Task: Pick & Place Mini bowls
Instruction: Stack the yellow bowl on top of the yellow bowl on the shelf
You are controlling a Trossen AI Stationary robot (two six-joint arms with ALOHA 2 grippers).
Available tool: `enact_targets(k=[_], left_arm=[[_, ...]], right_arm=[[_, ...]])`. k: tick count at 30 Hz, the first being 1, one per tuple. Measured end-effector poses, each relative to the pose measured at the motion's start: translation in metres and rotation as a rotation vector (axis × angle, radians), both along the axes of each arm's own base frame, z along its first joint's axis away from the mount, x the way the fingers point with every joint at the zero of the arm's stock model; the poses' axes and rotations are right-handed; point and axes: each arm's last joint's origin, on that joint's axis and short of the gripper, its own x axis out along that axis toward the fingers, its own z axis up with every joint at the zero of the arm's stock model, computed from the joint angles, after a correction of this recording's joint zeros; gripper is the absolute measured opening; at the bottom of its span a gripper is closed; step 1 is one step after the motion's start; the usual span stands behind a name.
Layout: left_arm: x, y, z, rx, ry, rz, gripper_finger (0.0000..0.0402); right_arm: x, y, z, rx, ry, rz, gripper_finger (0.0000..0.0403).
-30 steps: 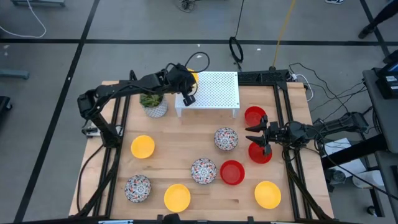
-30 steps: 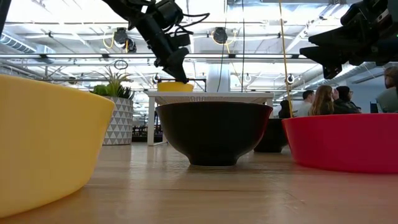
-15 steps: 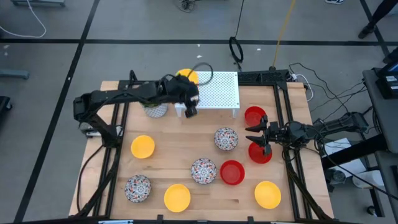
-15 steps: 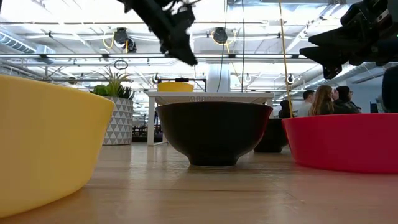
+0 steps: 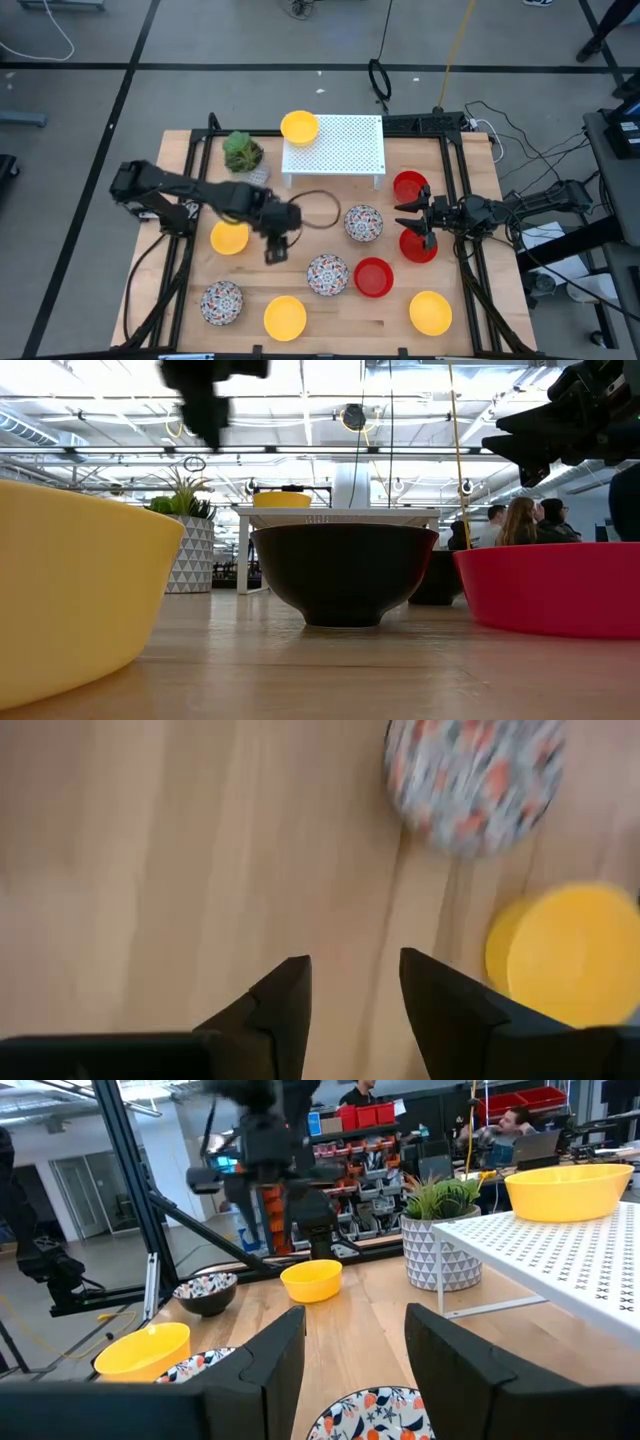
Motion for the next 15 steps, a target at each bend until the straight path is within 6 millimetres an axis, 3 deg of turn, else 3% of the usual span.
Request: enact_targets(k=[4, 8, 11, 15], left_arm=[[-0.021, -0.027, -0.004, -0.002, 0.166, 0.178, 0.0159], [-0.036, -0.049, -0.015, 0.037, 0.219, 0.268, 0.0159], [-0.042, -0.053, -0.027, 0.079, 0.25, 0.254, 0.0159], [-0.051, -0.043, -0.051, 0.093, 0.349, 0.337, 0.0159]], right_arm=[[0.0, 0.0, 0.0, 0.0, 0.0, 0.0, 0.016], [0.0, 0.0, 0.0, 0.0, -0.001, 0.0, 0.016], [0.0, 0.0, 0.0, 0.0, -0.001, 0.0, 0.016], [0.0, 0.0, 0.0, 0.0, -0.001, 0.0, 0.016]])
